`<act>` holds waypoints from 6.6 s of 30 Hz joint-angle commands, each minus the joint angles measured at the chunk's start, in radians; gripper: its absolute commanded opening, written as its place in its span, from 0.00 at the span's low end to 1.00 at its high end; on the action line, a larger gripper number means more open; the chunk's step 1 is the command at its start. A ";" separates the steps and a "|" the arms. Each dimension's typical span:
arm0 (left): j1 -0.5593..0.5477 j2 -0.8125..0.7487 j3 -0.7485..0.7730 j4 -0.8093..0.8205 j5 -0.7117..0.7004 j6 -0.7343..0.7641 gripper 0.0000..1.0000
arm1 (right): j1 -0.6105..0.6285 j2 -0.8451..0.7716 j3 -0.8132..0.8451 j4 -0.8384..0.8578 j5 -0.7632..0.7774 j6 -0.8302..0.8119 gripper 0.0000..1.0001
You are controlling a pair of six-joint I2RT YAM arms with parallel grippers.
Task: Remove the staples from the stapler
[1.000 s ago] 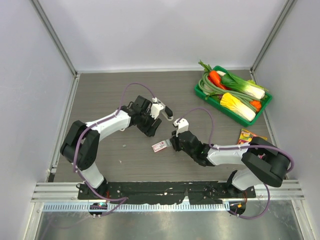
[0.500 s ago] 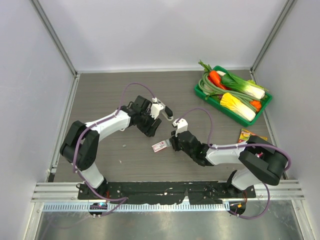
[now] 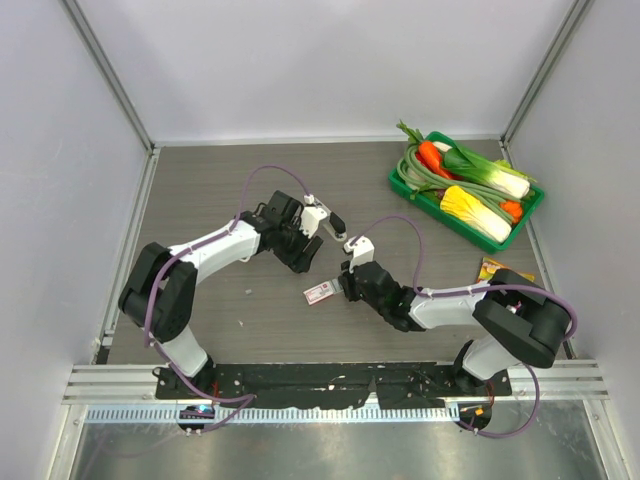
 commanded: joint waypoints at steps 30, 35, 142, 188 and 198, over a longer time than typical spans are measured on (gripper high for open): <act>0.005 -0.046 0.014 -0.009 0.036 -0.007 0.61 | 0.048 -0.027 0.023 -0.007 0.067 -0.034 0.35; 0.005 -0.043 0.019 -0.009 0.039 -0.013 0.61 | 0.056 -0.051 0.020 -0.024 0.069 -0.037 0.37; 0.005 -0.038 0.025 -0.021 0.047 0.005 0.59 | -0.022 -0.030 0.060 -0.087 -0.115 -0.008 0.01; -0.141 -0.066 -0.152 -0.066 0.012 0.320 0.63 | -0.341 0.027 -0.001 0.019 -0.473 0.236 0.19; -0.164 -0.057 -0.153 -0.055 0.010 0.312 0.63 | -0.340 0.042 -0.004 0.025 -0.490 0.238 0.14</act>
